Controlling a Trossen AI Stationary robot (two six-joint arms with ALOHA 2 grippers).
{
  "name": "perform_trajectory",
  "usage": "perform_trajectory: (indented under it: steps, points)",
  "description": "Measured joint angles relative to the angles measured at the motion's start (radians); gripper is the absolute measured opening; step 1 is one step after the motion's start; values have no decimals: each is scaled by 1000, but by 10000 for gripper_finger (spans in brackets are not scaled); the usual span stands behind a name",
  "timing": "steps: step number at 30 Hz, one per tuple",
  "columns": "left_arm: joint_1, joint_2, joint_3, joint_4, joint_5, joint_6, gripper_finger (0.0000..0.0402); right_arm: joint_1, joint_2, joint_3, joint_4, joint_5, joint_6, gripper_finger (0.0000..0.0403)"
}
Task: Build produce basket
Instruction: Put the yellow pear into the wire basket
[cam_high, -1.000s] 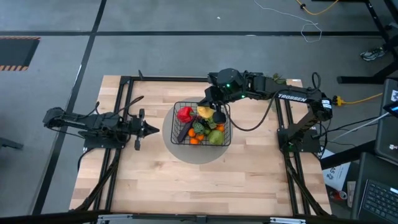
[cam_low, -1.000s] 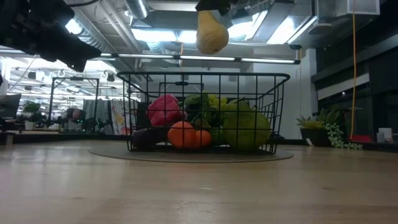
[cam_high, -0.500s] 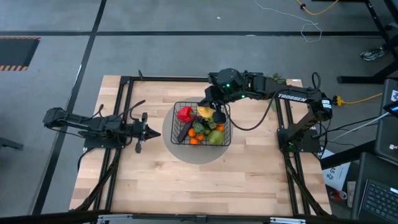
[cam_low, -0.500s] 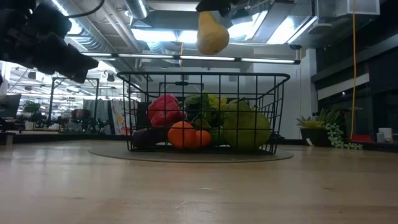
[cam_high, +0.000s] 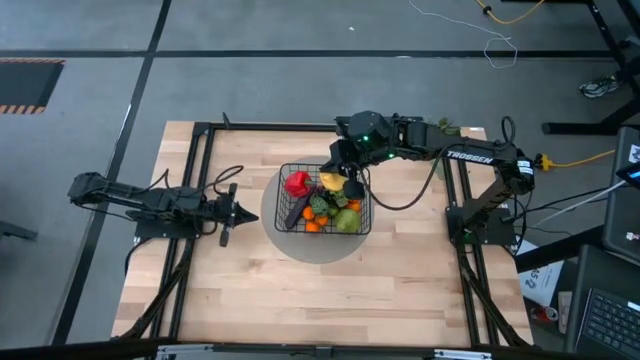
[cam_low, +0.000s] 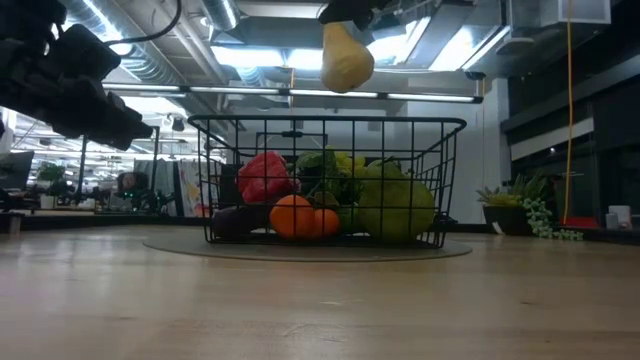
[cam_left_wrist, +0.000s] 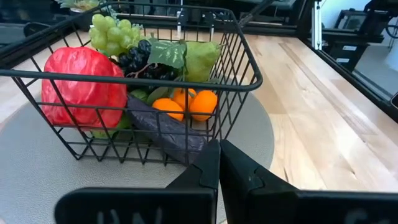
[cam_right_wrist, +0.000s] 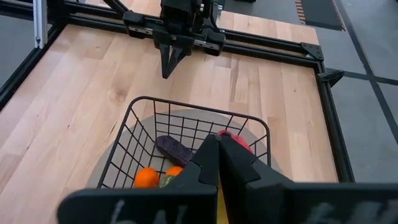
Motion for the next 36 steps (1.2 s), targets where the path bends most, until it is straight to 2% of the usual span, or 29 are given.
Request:
perform_trajectory:
  steps: [10,17,27,32,36]
  points:
    - [0,0,0,0,0,-1,0,5,53,0,-6,-6,6,1]
    - [0,0,0,0,0,-1,0,39,77,0,38,-156,1,1]
    - [0,0,0,0,0,-1,0,77,77,0,60,-150,8,2]
    - [0,0,0,0,0,-1,0,77,78,0,104,-149,6,17]
    - [0,0,0,0,0,-1,0,77,78,0,160,-149,-2,52]
